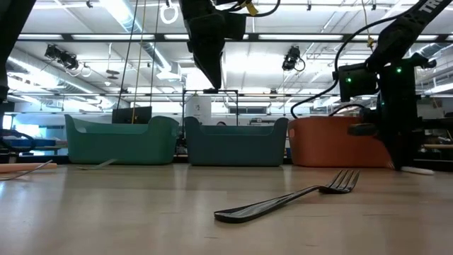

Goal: Sort silverware by color (type)
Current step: Put the white fork into the green bin

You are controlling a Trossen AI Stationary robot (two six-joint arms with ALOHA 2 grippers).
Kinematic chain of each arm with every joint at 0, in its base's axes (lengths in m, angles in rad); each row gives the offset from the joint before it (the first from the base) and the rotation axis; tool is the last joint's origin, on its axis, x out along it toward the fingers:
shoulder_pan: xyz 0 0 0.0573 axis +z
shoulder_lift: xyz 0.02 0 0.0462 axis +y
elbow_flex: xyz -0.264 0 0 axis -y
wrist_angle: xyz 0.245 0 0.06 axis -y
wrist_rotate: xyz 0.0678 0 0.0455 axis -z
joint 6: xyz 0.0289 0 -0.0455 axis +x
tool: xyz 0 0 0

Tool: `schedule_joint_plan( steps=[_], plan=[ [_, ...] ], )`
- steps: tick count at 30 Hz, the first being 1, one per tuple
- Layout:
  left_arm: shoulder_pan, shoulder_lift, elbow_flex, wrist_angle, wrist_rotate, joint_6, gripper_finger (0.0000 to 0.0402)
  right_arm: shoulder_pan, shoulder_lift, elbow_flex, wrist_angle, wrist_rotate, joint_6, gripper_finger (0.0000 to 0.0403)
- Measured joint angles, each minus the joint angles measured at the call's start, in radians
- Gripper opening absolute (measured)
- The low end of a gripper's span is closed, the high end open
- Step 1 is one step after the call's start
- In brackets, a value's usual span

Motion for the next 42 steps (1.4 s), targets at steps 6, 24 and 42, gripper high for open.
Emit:
schedule_joint_plan(
  steps=[6, 24, 42],
  plan=[
    [0.000, 0.000, 0.000, 0.000, 0.000, 0.000, 0.0105, 0.005, -0.003, 0.036, -0.080, -0.098, -0.069, 0.0015],
    [0.027, 0.000, 0.000, 0.000, 0.000, 0.025, 0.0105, 0.119, -0.102, 0.153, -0.135, -0.200, -0.191, 0.0002],
    [0.101, 0.000, 0.000, 0.239, 0.226, -0.007, 0.0105, 0.243, -0.129, 0.500, 0.166, -0.228, -0.464, 0.0003]
  ],
)
